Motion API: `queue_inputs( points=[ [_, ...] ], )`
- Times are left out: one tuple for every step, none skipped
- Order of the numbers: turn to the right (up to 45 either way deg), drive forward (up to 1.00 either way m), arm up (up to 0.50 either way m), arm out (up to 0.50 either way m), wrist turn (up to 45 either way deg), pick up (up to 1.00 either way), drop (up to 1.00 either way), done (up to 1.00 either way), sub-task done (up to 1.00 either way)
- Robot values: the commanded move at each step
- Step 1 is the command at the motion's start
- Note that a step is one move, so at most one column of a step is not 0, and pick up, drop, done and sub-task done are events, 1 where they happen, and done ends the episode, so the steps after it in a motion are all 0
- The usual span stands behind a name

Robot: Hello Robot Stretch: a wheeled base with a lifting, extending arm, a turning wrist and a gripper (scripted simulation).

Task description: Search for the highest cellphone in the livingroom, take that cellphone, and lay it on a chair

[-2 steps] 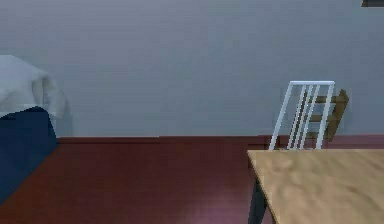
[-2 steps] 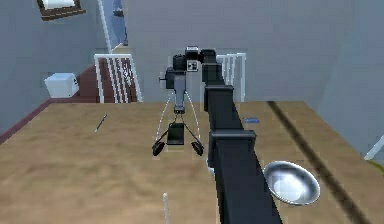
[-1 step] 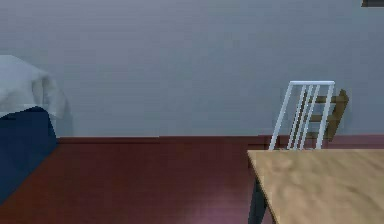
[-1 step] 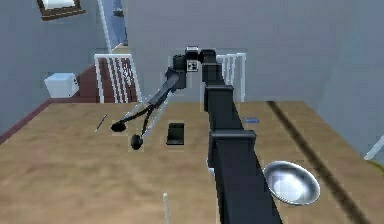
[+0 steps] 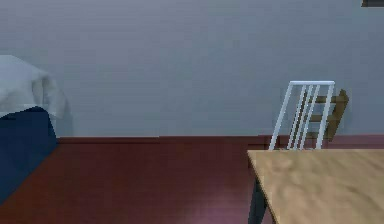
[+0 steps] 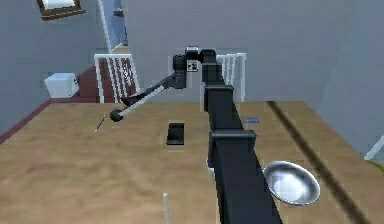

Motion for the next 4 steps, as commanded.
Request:
queue_inputs(
  points=[
    [0.0, 0.0, 0.0, 0.0, 45.0, 0.0, 0.0, 0.0, 0.0],
    [0.0, 0.0, 0.0, 0.0, 33.0, 0.0, 0.0, 0.0, 0.0],
    [0.0, 0.0, -0.3, 0.0, 0.0, 0.0, 0.0, 0.0, 0.0],
    [0.0, 0.0, 0.0, 0.0, 0.0, 1.0, 0.0, 0.0, 0.0]
  ],
)
